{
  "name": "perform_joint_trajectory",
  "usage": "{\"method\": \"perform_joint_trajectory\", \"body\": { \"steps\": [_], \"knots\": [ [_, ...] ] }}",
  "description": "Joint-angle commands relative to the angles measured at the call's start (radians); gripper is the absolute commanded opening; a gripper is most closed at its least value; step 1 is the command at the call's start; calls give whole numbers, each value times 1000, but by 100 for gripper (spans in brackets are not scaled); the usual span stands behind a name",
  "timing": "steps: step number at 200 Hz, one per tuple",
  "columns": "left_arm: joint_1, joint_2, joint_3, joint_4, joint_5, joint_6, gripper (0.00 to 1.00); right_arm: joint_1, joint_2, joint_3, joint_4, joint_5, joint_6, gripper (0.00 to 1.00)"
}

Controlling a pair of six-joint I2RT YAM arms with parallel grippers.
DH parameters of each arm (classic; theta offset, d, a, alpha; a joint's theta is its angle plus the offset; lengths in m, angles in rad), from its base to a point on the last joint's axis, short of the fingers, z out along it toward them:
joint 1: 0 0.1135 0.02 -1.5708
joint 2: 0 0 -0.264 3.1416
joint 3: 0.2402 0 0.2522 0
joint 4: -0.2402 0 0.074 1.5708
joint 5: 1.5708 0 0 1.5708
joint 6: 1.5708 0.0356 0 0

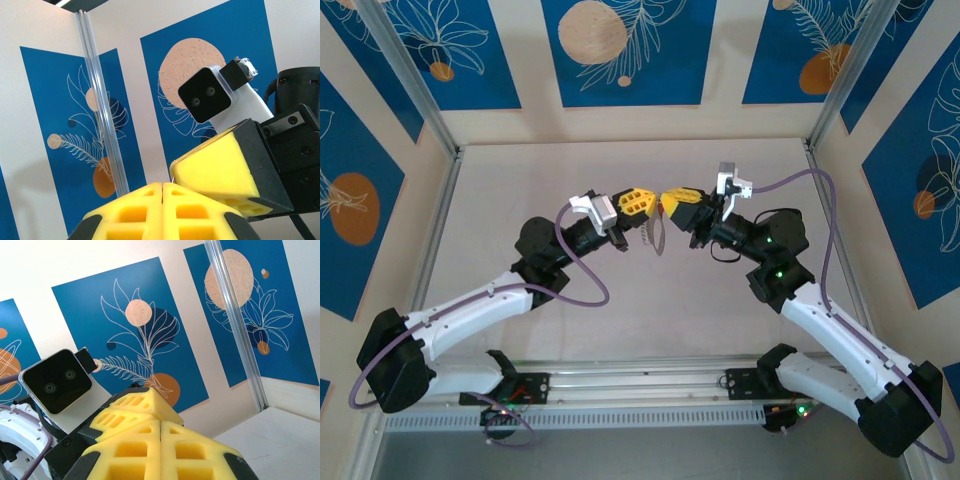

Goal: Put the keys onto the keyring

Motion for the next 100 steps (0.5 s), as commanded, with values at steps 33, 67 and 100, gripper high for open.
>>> {"method": "perform_joint_trajectory", "body": {
  "steps": [33,67,100],
  "knots": [
    [-9,-9,14,66,22,-10,0,0,1,16,17,37,-9,0],
    [-10,-10,15,70,24,-12,0,-26,1,7,15,46,8,0],
    [-10,-10,16,71,26,-13,0,-35,0,0,12,46,15,0]
  ]
}}
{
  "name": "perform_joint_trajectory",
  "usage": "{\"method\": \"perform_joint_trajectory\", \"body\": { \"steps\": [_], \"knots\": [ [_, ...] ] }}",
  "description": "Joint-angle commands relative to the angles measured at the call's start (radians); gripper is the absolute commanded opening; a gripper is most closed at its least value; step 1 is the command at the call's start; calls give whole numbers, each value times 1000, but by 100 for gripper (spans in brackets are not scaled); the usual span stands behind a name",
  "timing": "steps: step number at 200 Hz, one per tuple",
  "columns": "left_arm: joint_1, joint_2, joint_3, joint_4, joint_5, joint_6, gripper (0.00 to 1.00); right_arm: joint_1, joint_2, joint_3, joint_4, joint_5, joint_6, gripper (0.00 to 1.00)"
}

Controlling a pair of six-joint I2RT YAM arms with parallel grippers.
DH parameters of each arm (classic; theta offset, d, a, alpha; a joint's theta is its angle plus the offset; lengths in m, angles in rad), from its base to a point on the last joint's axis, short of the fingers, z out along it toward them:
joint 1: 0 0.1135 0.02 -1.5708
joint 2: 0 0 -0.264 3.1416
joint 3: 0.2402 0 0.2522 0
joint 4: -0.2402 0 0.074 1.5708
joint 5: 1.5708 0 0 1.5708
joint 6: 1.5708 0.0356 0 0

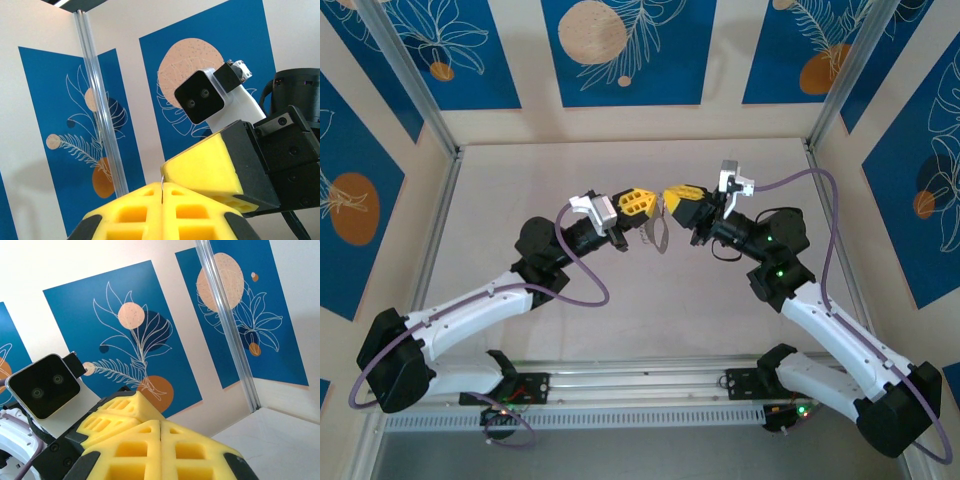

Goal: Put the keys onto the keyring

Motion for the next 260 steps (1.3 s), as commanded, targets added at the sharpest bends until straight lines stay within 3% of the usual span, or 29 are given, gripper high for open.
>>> {"method": "perform_joint_trajectory", "body": {
  "steps": [1,221,245,260],
  "knots": [
    [-10,-10,17,71,21,-13,0,-10,-2,1,14,30,15,0],
    [-10,-8,17,89,11,-16,0,-21,6,-30,-38,-20,70,0],
    [-9,-6,17,93,3,-21,0,-52,-10,-45,-44,-29,93,31],
    [-10,-4,15,91,-5,-24,0,-78,-35,-60,-44,-37,108,38]
  ]
}}
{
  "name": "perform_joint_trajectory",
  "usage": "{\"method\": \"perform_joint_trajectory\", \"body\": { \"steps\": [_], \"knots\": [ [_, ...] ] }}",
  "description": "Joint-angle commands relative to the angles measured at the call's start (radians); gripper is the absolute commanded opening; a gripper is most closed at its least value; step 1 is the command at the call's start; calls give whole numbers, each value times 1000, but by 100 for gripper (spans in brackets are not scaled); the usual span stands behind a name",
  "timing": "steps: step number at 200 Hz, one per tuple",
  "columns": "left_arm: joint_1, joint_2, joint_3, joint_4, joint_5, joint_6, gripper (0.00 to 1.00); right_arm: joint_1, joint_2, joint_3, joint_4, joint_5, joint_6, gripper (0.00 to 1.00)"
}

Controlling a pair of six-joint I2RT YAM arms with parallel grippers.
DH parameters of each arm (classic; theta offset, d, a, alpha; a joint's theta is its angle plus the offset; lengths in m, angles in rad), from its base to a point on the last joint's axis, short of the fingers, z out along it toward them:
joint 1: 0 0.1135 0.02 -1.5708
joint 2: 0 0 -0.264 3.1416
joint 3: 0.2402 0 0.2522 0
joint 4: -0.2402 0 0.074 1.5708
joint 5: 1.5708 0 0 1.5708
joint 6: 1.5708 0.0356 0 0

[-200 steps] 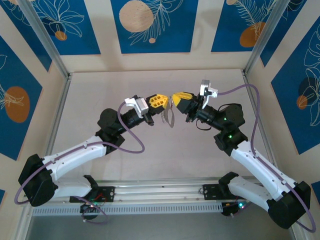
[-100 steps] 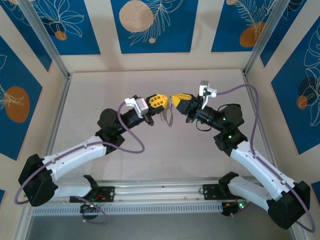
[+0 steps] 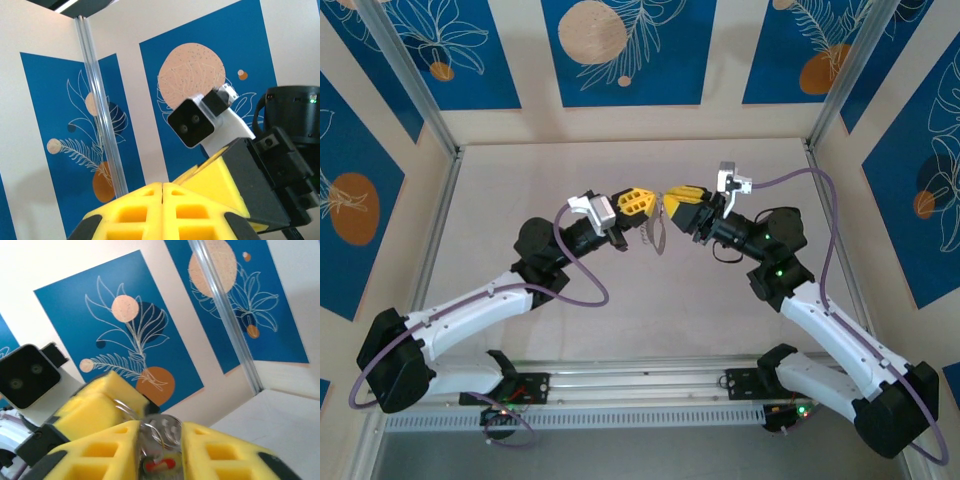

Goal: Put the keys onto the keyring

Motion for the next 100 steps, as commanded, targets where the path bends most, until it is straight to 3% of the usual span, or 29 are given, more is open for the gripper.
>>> {"method": "perform_joint_trajectory", "body": {
  "steps": [1,67,100],
  "knots": [
    [-10,-4,15,68,-5,-22,0,-39,-39,-30,-21,-7,30,38],
    [-7,17,15,77,-30,-55,0,-131,-89,-44,-33,-27,38,40],
    [17,27,2,121,-31,-135,0,-161,-81,-42,23,-47,42,40]
  ]
}}
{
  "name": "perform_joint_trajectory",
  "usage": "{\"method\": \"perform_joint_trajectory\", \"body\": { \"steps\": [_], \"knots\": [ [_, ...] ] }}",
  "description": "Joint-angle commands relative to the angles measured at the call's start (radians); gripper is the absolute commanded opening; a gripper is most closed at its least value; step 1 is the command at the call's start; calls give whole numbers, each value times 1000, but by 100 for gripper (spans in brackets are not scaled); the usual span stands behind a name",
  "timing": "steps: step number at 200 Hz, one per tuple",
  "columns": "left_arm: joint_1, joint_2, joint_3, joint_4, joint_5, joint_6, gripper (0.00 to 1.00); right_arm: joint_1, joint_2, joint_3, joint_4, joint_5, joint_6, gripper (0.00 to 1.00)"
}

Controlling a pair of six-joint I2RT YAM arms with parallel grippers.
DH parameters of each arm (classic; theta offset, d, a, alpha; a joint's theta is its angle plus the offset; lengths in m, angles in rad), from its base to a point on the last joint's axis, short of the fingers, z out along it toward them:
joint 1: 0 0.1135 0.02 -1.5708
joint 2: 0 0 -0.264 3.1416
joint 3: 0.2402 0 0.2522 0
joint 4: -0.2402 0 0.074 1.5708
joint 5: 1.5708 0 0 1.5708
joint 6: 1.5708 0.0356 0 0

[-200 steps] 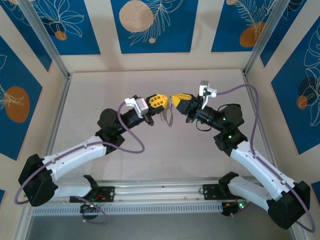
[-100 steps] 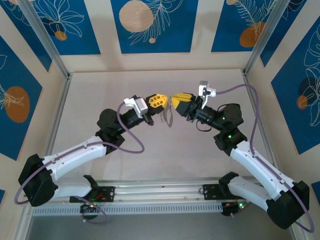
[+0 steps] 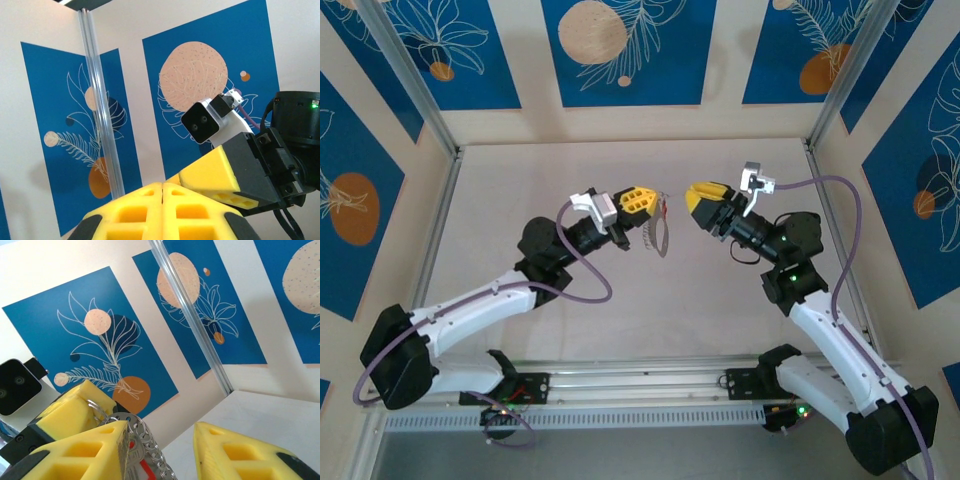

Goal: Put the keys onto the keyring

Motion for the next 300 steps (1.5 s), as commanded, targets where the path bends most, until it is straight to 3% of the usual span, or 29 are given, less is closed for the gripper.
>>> {"method": "perform_joint_trajectory", "body": {
  "steps": [1,65,101,211,256,300],
  "knots": [
    [17,0,2,102,-17,-80,0,-18,-3,-2,62,-25,11,40],
    [54,18,-9,159,0,-192,0,-26,130,41,243,-203,37,59],
    [55,16,-9,155,2,-201,0,-15,191,63,331,-241,63,60],
    [54,28,-4,159,6,-206,0,52,281,126,388,-273,52,56],
    [55,24,-7,156,6,-202,0,61,310,139,403,-271,58,48],
    [55,23,-9,155,4,-202,0,71,330,144,427,-278,69,34]
  ]
}}
